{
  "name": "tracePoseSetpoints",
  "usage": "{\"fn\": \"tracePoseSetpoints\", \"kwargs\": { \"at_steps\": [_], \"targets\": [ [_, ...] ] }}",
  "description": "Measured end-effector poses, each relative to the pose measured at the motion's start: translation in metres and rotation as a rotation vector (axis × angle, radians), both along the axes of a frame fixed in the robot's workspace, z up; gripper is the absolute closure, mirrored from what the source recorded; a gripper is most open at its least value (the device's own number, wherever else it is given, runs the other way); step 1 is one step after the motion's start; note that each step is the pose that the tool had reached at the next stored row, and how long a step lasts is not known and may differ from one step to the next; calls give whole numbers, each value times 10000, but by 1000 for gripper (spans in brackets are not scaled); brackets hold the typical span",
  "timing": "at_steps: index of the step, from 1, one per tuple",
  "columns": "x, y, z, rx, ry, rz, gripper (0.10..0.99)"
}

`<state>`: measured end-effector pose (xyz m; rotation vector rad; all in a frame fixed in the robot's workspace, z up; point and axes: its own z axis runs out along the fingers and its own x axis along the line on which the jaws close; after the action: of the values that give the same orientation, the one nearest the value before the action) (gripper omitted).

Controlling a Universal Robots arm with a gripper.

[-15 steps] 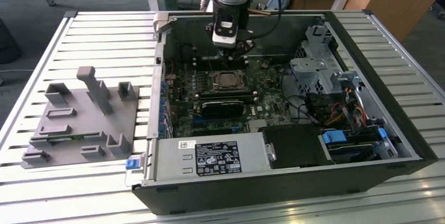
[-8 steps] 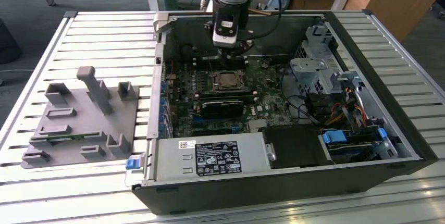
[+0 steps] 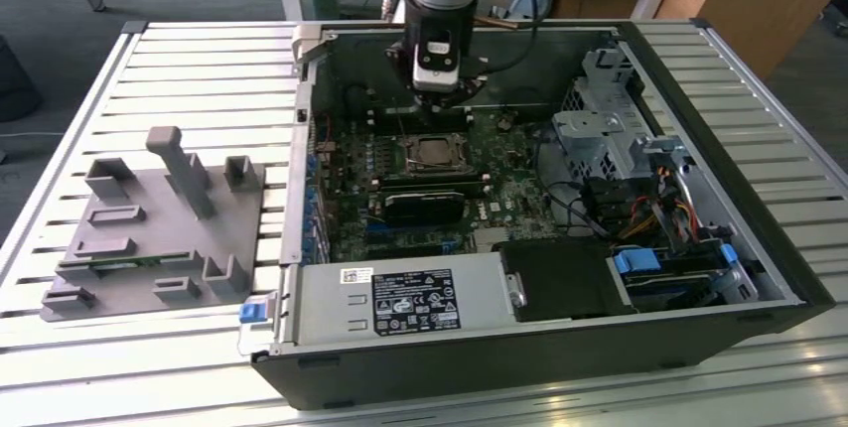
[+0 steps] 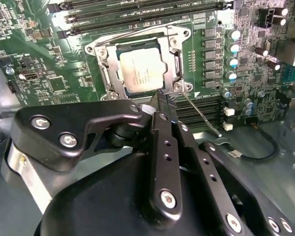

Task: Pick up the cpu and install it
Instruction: 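Install the first cpu locking lever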

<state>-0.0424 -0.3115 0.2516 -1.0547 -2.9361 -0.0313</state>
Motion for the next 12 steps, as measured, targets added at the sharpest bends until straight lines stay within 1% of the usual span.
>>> {"fn": "tracePoseSetpoints", "kwargs": {
  "at_steps": [2, 4, 7, 9, 12],
  "targets": [
    [-3, 0, -6, -2, 12, 54, 980],
    [-4, 0, -6, 4, 15, 269, 980],
    [-5, 0, -7, 70, 9, 630, 980],
    [-4, 0, -7, 146, -13, 800, 980],
    [-4, 0, -7, 305, -40, 1024, 980]
  ]
}}
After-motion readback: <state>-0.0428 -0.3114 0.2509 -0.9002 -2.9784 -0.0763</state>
